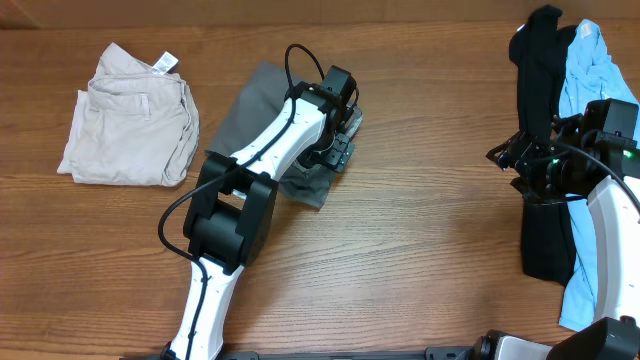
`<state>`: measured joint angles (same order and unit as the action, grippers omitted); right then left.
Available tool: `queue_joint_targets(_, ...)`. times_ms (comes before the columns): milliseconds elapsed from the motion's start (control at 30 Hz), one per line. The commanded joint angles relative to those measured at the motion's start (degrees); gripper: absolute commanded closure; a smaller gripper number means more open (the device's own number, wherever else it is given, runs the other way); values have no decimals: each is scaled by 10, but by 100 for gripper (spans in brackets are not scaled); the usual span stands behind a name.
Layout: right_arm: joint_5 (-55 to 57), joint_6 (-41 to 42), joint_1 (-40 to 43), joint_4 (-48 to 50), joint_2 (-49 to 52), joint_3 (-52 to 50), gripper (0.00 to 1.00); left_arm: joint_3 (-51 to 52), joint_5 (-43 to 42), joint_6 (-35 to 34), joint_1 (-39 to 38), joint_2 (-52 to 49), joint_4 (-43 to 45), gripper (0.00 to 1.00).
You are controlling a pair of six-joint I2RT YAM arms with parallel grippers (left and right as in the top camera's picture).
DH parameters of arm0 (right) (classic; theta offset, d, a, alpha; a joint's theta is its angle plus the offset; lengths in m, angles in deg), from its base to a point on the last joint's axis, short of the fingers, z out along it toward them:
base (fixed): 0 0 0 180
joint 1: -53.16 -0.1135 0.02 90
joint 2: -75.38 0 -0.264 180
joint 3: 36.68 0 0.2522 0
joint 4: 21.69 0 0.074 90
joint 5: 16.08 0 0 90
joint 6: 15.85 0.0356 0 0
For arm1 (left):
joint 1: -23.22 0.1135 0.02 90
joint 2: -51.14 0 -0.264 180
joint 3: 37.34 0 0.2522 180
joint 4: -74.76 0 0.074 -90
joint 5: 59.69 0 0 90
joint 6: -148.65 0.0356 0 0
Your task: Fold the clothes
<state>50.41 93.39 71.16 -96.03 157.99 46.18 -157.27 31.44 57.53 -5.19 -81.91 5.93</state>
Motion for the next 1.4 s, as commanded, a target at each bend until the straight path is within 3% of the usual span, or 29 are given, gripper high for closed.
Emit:
queue_joint_targets(0,5,-6,1,2,-3,7,24,28,-7,-2,-7,-7,26,21)
queue_joint_targets(67,5,-6,1,2,-3,7,24,41,-5,-2,-10,-7,47,28)
queue_joint_targets(133,5,-6,1,2,-3,7,24,64,3,-2,-15,-7,77,48)
queue_joint_targets(233,5,-6,1,2,-3,7,24,100,17,-2,-22,-7,116,59)
queue_joint_targets(333,5,-7,1,2,-3,7,24,118,19,-2,-27,-7,134,85)
queue_joint_targets(433,5,-7,1,2,-3,7,24,111,24,-2,-27,-3,124,96)
queue_joint_targets(833,5,-7,1,2,-3,7,24,-124,50,32,11,94,-81,96)
queue_joint_targets(1133,3,-6,1,2,-3,7,24,-275,64,61,66,132,-182,96)
queue_joint_targets(1367,-7,-6,1,2,-3,7,23,-390,144,63,141,135,-229,96)
